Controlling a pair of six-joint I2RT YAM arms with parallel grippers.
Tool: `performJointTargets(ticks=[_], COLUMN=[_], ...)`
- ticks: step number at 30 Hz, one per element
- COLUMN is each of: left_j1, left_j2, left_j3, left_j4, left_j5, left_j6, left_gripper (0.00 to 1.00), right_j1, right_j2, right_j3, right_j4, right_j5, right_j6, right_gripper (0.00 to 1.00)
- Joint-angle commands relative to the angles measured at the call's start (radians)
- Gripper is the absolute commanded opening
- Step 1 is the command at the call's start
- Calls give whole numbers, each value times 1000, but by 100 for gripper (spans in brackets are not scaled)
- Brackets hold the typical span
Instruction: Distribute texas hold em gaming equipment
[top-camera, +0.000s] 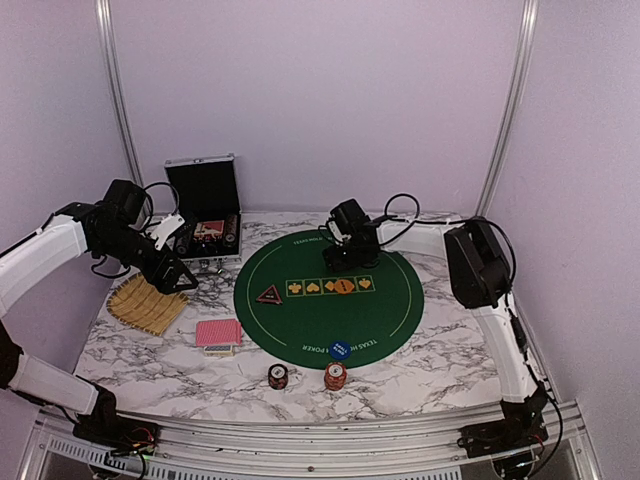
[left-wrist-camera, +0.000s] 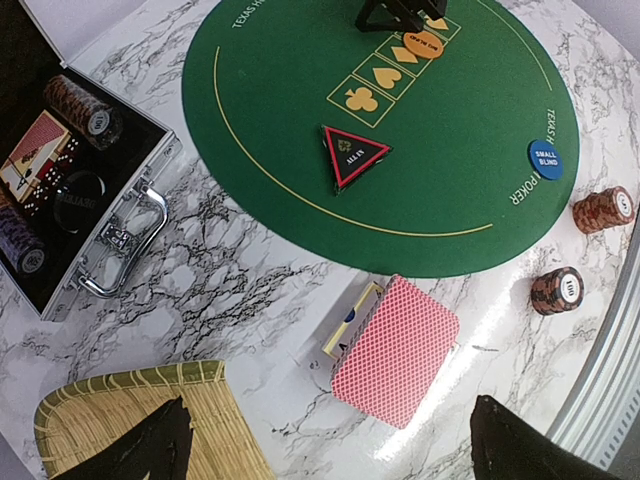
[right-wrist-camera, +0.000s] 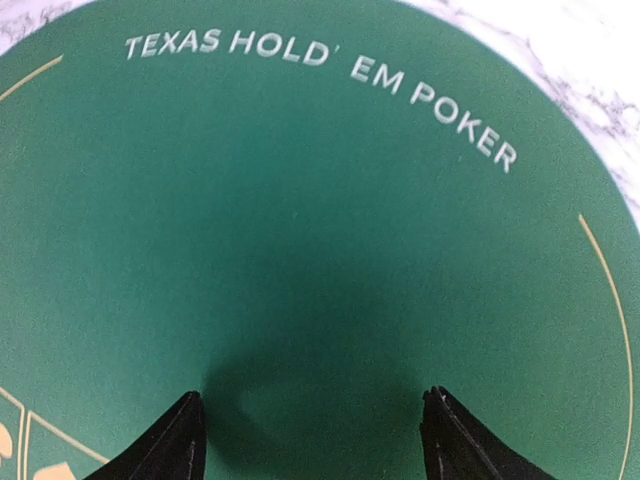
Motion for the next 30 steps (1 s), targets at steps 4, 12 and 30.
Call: performJointTargets(ticks=[4, 12, 30], left_j1=[-3, -3, -3], left_j2=[-22, -26, -31], left_j3=[20, 22, 35], left_j4=[-34, -36, -35], left_j5=[-7, -10, -4], left_j6=[20, 23, 15], left_gripper=[99, 99, 99], right_j1=[62, 113, 100], right_j2=[-219, -366, -225], right_j3=[-244, -528, -394], right_j4=[40, 108, 76], right_j5=[-52, -53, -6], right_j6=[22, 114, 133], right_gripper=[76, 76, 49])
